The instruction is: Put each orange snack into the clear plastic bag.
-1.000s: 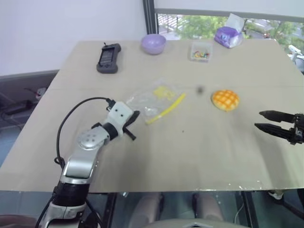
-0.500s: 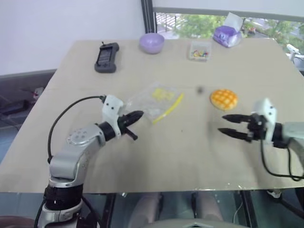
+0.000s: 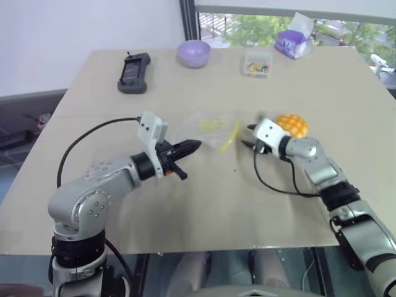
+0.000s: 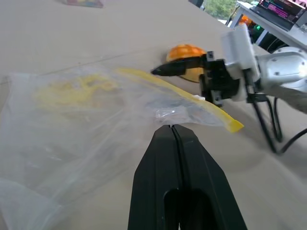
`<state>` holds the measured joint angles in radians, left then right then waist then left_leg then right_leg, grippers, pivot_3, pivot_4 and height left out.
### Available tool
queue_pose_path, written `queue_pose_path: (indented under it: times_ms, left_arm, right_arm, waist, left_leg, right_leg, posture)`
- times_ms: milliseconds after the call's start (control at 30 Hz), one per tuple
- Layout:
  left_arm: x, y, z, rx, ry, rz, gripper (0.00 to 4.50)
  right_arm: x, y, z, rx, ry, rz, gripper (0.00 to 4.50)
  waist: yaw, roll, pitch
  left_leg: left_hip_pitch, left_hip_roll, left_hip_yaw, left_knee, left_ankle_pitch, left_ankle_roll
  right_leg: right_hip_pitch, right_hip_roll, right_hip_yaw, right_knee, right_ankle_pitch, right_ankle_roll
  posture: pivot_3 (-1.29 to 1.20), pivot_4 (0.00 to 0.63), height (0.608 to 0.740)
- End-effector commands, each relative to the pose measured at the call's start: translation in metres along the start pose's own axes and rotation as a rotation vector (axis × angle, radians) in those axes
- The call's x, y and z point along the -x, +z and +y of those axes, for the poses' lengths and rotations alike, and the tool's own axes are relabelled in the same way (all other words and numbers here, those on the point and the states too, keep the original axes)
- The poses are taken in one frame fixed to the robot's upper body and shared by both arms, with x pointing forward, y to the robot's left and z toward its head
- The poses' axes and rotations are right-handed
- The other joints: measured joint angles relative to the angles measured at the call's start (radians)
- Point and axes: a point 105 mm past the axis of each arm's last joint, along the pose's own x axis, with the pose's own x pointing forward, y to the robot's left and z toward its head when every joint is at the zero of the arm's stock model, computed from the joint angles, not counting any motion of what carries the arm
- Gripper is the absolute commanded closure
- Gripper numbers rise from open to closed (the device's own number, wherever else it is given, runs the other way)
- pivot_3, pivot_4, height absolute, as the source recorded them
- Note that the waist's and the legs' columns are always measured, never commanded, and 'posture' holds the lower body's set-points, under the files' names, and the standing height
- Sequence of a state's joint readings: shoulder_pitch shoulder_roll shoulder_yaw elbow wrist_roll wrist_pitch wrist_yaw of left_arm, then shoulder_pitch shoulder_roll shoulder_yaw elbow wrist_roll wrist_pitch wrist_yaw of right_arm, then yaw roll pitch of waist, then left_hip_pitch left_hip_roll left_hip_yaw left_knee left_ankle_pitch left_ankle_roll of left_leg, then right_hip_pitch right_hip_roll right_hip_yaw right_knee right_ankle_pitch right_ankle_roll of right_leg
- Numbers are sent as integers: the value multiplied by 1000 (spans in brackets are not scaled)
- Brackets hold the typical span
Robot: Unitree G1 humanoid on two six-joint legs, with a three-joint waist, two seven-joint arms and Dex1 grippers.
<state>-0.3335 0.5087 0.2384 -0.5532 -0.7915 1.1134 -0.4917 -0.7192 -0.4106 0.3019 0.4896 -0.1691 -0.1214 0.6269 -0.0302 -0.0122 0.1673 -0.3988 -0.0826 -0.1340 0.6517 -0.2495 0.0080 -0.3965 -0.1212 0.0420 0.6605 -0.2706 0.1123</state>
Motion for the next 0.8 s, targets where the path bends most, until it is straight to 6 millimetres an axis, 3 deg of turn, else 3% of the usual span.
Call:
queue_pose_path:
  times_ms: [33, 333, 533, 600, 767, 800]
  left_arm:
    - [6, 13, -7, -31, -7, -41, 4494]
    - [7, 12, -13, -33, -22, -28, 4494]
    - [8, 11, -14, -33, -23, -22, 4494]
    - [9, 11, -13, -34, -19, -20, 4500]
    - [11, 11, -11, -33, -11, -16, 4500]
    - [11, 10, -11, -34, -9, -15, 4500]
  right_arm:
    - [-7, 21, -17, 8, -77, -98, 2061]
    - [-26, 45, -22, -36, -91, -222, 2061]
    - [-34, 51, -26, -34, -84, -246, 2061]
    - [-34, 51, -27, -18, -75, -244, 2593]
    - [-32, 51, -22, 31, -38, -262, 4487]
    - [-31, 51, -20, 45, -26, -266, 4487]
  waist:
    - [-5, 0, 0]
    - [-15, 0, 0]
    - [-15, 0, 0]
    - [-15, 0, 0]
    - [-15, 0, 0]
    - [-16, 0, 0]
  left_leg:
    - [0, 0, 0, 0, 0, 0]
    - [0, 0, 1, 0, 0, 0]
    - [0, 0, 0, 0, 0, 0]
    - [0, 0, 0, 0, 0, 0]
    - [0, 0, 0, 0, 0, 0]
    - [0, 0, 1, 0, 0, 0]
  right_leg:
    - [0, 0, 0, 0, 0, 0]
    - [0, 1, 1, 0, 0, 0]
    - [0, 1, 1, 1, 0, 0]
    - [-1, 1, 1, 1, 0, 0]
    - [-1, 1, 1, 1, 0, 0]
    - [-1, 1, 1, 1, 0, 0]
  posture:
    - [0, 150, 740]
    - [0, 150, 740]
    - [0, 150, 740]
    - [0, 150, 740]
    - [0, 150, 740]
    - [0, 150, 740]
